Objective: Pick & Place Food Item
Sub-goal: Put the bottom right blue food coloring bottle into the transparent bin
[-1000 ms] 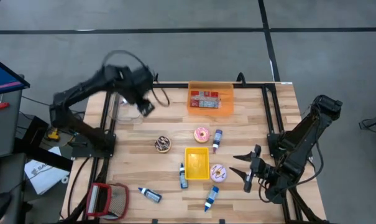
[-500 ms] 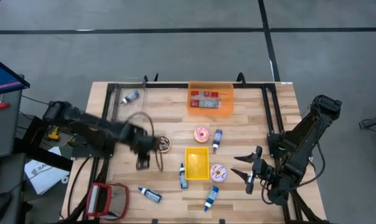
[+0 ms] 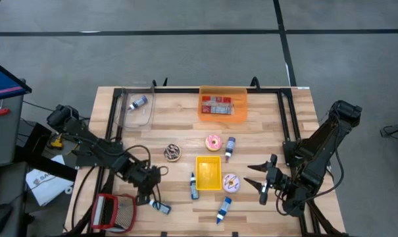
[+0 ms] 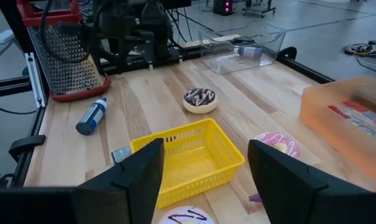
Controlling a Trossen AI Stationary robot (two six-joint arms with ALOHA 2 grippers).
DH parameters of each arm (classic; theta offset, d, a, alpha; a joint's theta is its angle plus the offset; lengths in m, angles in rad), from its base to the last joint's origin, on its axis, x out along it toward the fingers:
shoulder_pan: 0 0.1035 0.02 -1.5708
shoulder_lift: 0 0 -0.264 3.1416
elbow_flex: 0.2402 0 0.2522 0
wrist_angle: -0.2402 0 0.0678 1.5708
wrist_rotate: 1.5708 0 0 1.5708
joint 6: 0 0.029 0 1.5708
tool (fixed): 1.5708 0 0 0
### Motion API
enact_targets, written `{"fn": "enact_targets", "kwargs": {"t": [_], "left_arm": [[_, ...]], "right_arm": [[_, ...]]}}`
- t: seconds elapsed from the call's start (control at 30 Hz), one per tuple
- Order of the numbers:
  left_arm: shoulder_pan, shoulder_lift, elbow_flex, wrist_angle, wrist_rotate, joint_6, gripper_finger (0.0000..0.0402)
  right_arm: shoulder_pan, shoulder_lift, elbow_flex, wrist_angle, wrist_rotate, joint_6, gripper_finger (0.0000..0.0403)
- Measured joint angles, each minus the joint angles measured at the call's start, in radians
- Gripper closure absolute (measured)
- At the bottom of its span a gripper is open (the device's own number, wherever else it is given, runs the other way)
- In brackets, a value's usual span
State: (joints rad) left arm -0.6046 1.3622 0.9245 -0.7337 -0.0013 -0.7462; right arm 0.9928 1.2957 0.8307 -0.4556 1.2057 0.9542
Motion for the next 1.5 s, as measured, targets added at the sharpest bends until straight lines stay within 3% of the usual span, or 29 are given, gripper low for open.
{"fn": "enact_targets", "kwargs": {"t": [0.2, 0.37, 0.67, 1.1, 1.33, 1.5], "left_arm": [[-0.038, 0.119, 0.044, 0.052, 0.076, 0.015, 0.0165], [-0.041, 0.261, 0.120, -0.022, 0.133, 0.117, 0.0139], [-0.061, 0.381, 0.187, -0.058, 0.125, 0.181, 0.0137], [-0.107, 0.430, 0.187, -0.040, 0.076, 0.158, 0.0138], [-0.113, 0.476, 0.186, -0.016, 0.072, 0.160, 0.0167], [-0.108, 0.497, 0.188, -0.023, 0.063, 0.157, 0.0233]], "right_arm": [[0.000, 0.000, 0.000, 0.001, 0.000, 0.007, 0.0177], [0.009, 0.000, 0.000, 0.000, 0.000, 0.008, 0.0177], [0.029, 0.000, 0.000, -0.002, 0.000, 0.008, 0.0177], [0.035, 0.000, 0.000, -0.003, 0.000, 0.008, 0.0177], [0.035, 0.000, 0.000, -0.001, 0.000, 0.008, 0.0177], [0.035, 0.000, 0.000, -0.001, 0.000, 0.008, 0.0177]]}}
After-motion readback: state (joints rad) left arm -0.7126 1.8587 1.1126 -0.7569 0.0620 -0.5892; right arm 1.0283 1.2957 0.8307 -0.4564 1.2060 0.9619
